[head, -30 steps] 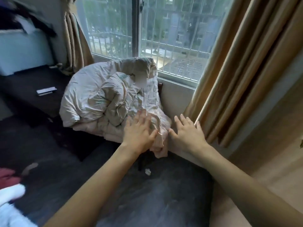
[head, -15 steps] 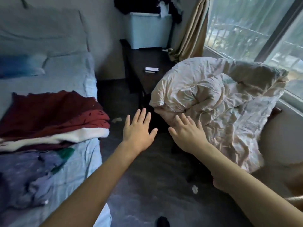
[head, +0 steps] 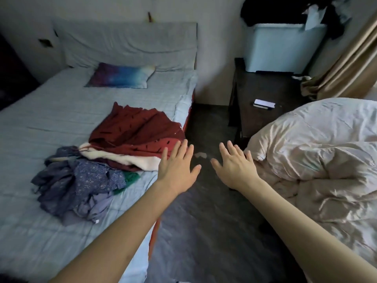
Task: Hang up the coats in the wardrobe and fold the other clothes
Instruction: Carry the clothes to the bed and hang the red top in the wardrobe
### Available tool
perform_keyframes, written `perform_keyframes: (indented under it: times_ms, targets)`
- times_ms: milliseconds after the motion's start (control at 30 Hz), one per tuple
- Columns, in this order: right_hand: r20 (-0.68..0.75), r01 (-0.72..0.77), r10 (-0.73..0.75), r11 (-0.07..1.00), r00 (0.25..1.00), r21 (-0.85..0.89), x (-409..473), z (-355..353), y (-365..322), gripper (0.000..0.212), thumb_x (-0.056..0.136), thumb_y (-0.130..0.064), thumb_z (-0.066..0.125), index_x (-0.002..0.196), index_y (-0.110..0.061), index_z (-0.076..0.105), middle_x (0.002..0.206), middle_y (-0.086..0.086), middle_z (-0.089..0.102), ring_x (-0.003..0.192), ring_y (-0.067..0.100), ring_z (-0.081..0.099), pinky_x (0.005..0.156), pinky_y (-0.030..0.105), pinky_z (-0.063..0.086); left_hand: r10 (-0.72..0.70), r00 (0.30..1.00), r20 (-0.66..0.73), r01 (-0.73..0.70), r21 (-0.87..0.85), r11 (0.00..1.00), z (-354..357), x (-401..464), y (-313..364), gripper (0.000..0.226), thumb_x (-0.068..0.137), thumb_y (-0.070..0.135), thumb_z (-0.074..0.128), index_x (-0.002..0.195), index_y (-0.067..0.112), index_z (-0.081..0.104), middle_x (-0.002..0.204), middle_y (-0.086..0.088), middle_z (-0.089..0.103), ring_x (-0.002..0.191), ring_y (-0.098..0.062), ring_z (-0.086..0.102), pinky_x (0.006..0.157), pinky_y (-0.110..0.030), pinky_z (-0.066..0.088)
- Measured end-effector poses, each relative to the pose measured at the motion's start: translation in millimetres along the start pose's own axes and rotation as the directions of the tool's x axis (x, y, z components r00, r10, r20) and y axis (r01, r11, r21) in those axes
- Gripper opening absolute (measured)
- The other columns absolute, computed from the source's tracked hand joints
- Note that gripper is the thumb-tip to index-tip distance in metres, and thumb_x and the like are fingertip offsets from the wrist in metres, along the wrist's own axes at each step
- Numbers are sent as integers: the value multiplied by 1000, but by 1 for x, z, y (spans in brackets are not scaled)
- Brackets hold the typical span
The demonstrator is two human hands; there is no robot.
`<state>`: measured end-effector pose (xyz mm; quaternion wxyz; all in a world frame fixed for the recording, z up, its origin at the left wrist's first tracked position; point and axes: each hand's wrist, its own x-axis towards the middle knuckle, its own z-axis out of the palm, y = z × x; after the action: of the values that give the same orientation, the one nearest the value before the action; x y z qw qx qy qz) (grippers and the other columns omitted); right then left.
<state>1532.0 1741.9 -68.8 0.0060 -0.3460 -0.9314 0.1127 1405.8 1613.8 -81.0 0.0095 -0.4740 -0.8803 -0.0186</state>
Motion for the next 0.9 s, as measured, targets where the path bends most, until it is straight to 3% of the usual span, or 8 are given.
perform_keyframes:
  times_ms: [333, 500, 800, 900]
  targets:
    - [93, 212, -212, 977, 973, 6, 94, 14, -48, 66, 99, -52, 26, 155, -20, 10, 163, 7, 4, 149, 27, 5, 119, 52, 3, -191, 981, 24, 191, 21, 981, 17, 43, -60, 71, 98, 55, 29, 156, 20, 8, 164, -1, -3, 150, -18, -2, 119, -48, 5]
    - [73, 285, -285, 959, 956, 4, 165, 16, -90, 66, 99, -53, 26, 155, -22, 10, 162, 5, 6, 149, 26, 6, 120, 52, 3, -267, 964, 8, 267, -5, 964, 19, 93, -117, 71, 98, 54, 31, 156, 20, 8, 164, -1, -3, 150, -18, -2, 120, -48, 6]
    - [50, 356, -354, 934, 934, -34, 292, 18, -162, 67, 96, -52, 34, 153, -21, 17, 161, 5, 12, 148, 24, 11, 119, 54, 8, -328, 944, -37, 325, -70, 943, 22, 198, -208, 72, 97, 55, 31, 156, 20, 10, 164, -2, -1, 150, -18, -2, 120, -48, 5]
    - [107, 371, -364, 927, 925, -52, 316, 26, -180, 69, 96, -54, 31, 154, -22, 13, 162, 5, 8, 149, 25, 9, 119, 51, 6, -340, 940, -24, 336, -99, 936, 24, 211, -227, 71, 97, 55, 31, 156, 20, 12, 164, -2, 0, 150, -18, -1, 120, -49, 5]
